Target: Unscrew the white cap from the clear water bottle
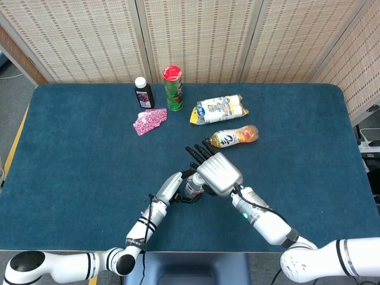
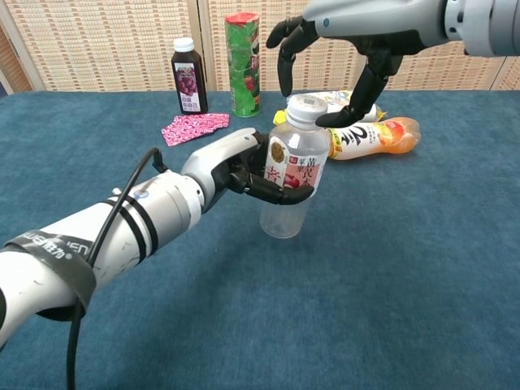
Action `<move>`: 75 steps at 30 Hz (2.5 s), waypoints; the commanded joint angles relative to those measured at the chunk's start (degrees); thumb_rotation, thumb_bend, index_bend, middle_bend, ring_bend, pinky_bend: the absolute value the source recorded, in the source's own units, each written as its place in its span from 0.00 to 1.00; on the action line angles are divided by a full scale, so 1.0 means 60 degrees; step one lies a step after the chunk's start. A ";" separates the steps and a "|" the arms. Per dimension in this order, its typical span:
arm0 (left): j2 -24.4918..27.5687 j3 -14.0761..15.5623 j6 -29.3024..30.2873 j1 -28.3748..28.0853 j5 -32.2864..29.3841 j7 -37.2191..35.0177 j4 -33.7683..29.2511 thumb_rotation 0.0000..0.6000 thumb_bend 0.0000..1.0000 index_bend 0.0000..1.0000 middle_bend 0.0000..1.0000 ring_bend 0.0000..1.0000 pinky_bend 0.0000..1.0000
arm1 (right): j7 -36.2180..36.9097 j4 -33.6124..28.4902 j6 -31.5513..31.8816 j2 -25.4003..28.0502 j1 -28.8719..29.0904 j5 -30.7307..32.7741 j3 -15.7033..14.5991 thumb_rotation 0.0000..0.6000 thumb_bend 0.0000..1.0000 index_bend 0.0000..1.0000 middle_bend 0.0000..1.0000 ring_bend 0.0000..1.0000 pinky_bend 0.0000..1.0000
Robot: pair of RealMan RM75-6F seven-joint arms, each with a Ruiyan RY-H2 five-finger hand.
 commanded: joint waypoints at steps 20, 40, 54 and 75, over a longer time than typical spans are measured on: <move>-0.0055 0.0126 0.0045 -0.0016 0.0145 0.0245 -0.0054 1.00 0.35 0.42 0.51 0.27 0.22 | 0.0144 -0.0262 0.0372 0.0251 0.0522 0.0293 -0.0412 0.98 0.25 0.52 0.00 0.00 0.00; 0.0049 0.0200 -0.0315 -0.0121 0.0487 -0.0169 -0.0002 1.00 0.35 0.42 0.51 0.27 0.23 | 0.0448 -0.0079 -0.0237 0.0672 0.0796 -0.0407 -0.0868 1.00 0.71 0.65 0.00 0.00 0.00; 0.0042 0.0218 -0.0455 -0.0197 0.0649 -0.0418 0.0210 1.00 0.35 0.42 0.50 0.27 0.24 | 0.0211 -0.0274 -0.0146 0.0905 0.0824 -0.0721 -0.1113 1.00 0.98 0.66 0.00 0.00 0.00; 0.0040 0.0186 -0.0609 -0.0337 0.0781 -0.0685 0.0410 1.00 0.35 0.42 0.50 0.27 0.25 | 0.1288 0.0238 -0.0223 0.1219 0.0351 -0.1697 -0.1123 1.00 0.62 0.21 0.00 0.00 0.00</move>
